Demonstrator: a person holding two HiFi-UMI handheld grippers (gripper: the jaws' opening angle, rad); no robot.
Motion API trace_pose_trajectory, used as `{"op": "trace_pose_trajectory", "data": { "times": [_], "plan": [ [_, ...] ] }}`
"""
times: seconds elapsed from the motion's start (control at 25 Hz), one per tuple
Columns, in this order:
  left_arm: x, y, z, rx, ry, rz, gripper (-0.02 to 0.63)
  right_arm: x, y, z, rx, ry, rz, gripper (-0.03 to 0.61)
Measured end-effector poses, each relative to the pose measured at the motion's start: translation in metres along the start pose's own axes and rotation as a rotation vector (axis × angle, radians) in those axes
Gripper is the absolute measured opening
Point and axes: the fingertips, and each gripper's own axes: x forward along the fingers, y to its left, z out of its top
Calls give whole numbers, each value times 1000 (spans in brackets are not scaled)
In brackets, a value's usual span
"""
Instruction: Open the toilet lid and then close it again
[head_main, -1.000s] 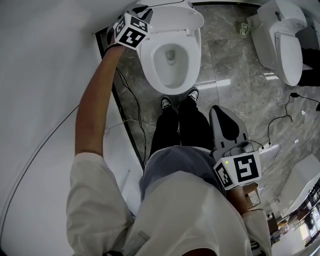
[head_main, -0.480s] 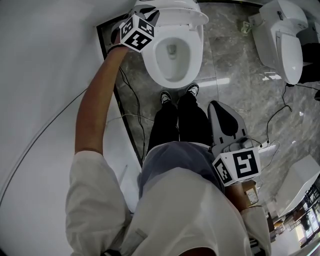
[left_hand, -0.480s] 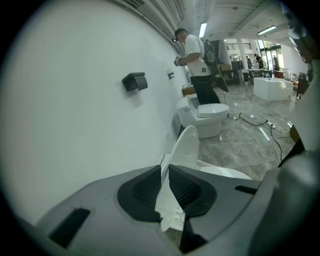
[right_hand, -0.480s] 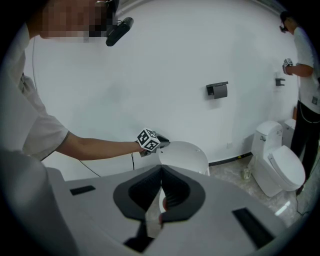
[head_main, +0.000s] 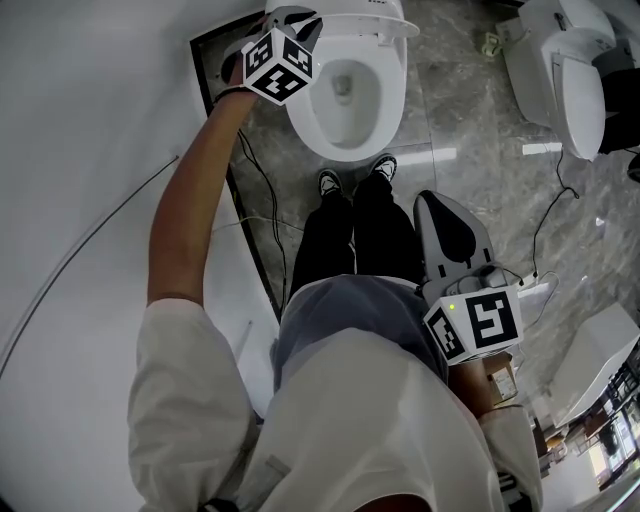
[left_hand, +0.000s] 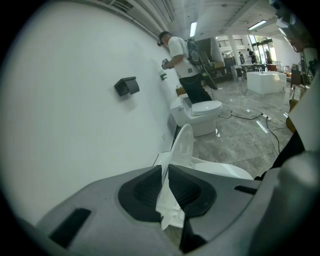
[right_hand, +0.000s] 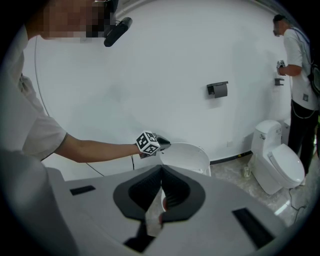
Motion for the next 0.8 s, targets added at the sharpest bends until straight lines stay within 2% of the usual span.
{"op": "trace_pose_trajectory", "data": {
  "times": [0.32,0.8],
  "plan": [
    [-13,-34,-6,47,-18,-18,42,1,10,-10,8,2,3,11],
    [-25,-65,-15,54,-35,-43,43,5,26,-15,8,5,22,11]
  ]
}}
